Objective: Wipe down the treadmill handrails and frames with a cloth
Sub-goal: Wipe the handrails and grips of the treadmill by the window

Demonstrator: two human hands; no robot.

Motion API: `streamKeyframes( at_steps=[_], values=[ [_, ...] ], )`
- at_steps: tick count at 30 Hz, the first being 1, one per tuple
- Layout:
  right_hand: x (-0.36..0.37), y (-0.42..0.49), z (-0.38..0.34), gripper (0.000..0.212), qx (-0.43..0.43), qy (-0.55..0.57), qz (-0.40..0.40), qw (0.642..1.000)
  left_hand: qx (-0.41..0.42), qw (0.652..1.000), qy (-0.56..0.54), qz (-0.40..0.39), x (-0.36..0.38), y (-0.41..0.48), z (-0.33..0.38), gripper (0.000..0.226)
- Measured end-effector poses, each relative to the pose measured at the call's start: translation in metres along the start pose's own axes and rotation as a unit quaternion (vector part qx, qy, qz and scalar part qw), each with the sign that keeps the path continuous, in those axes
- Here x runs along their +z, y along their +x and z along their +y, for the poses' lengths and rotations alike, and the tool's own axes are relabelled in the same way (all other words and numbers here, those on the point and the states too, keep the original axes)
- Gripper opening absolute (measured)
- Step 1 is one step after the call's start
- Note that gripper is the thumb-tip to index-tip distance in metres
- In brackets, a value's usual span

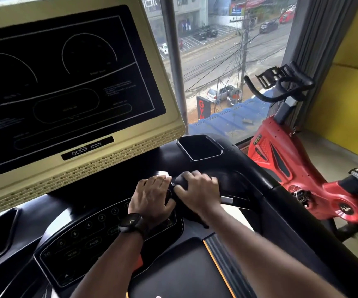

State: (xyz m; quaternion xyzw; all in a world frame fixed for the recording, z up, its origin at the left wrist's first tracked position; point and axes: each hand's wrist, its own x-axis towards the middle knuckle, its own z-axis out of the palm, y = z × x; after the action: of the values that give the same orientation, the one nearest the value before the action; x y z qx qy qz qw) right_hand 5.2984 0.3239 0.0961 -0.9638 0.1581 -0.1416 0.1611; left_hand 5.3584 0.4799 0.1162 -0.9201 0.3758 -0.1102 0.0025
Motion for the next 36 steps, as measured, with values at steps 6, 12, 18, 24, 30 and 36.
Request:
streamKeyframes(
  at_steps=[6,12,18,24,30,36],
  values=[
    [-0.001,0.011,0.0,0.048,-0.001,0.013,0.002,1.0,-0.002,1.0,-0.008,0.002,0.001,-0.001,0.0,0.062],
    [-0.015,0.038,0.002,0.047,0.034,0.098,-0.133,0.986,0.004,1.0,-0.01,0.005,-0.003,-0.001,0.001,0.061],
    [0.007,-0.005,0.003,0.052,-0.058,-0.021,0.037,0.997,0.003,1.0,-0.007,0.009,-0.002,-0.002,0.001,0.061],
    [-0.003,0.007,0.011,0.047,-0.004,0.043,-0.002,0.999,0.002,1.0,-0.005,0.004,-0.003,-0.003,0.001,0.064],
    [-0.011,0.012,0.024,0.041,0.007,0.057,-0.033,0.998,0.004,1.0,0.001,-0.005,-0.003,-0.002,0.001,0.066],
    [0.003,-0.008,0.029,0.044,-0.01,-0.002,0.038,0.999,0.005,1.0,0.009,-0.006,0.0,-0.001,-0.001,0.066]
  ],
)
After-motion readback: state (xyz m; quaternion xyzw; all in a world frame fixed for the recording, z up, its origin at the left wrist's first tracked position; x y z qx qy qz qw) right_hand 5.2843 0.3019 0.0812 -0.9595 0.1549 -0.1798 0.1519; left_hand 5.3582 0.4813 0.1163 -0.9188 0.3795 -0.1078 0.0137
